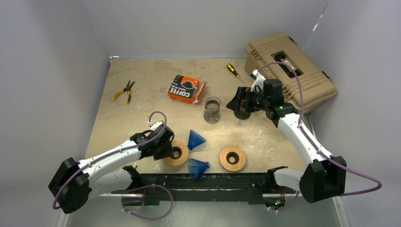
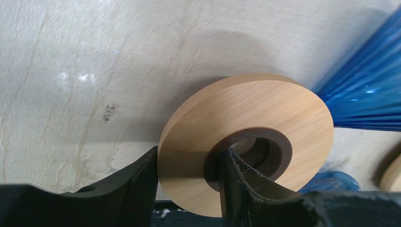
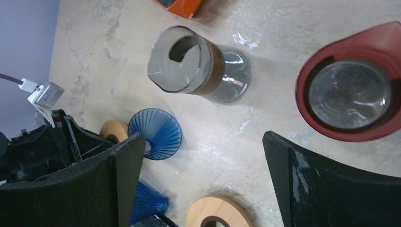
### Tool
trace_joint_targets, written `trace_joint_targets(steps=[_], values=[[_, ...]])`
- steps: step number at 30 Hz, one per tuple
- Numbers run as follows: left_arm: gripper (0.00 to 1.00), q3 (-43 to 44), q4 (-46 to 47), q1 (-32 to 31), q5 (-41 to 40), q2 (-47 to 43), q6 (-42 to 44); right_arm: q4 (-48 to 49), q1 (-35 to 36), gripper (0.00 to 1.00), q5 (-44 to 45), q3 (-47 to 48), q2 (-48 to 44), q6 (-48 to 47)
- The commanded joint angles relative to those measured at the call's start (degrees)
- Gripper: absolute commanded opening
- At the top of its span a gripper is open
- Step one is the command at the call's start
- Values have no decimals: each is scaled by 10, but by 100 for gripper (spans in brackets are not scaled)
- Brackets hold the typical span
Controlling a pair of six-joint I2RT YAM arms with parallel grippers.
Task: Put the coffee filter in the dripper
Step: Pick up the dripper holder from the center of the board.
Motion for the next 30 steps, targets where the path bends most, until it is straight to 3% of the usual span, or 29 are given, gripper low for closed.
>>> trace_joint_targets(steps=[1, 8, 18, 27, 30], values=[[15, 68, 44, -2, 0, 10, 46, 32, 1, 99, -51, -2, -14, 8], [5, 167, 25, -2, -58, 33, 101, 61, 1, 99, -139, -8, -18, 21], [0, 207, 177, -3, -1, 19, 144, 117, 4, 99, -247, -40, -57, 75], [0, 202, 239, -3, 33, 52, 135, 181, 112, 98, -244, -49, -81, 154], [0, 202, 252, -3, 35, 55, 131, 224, 155, 94, -224, -62, -72, 183]])
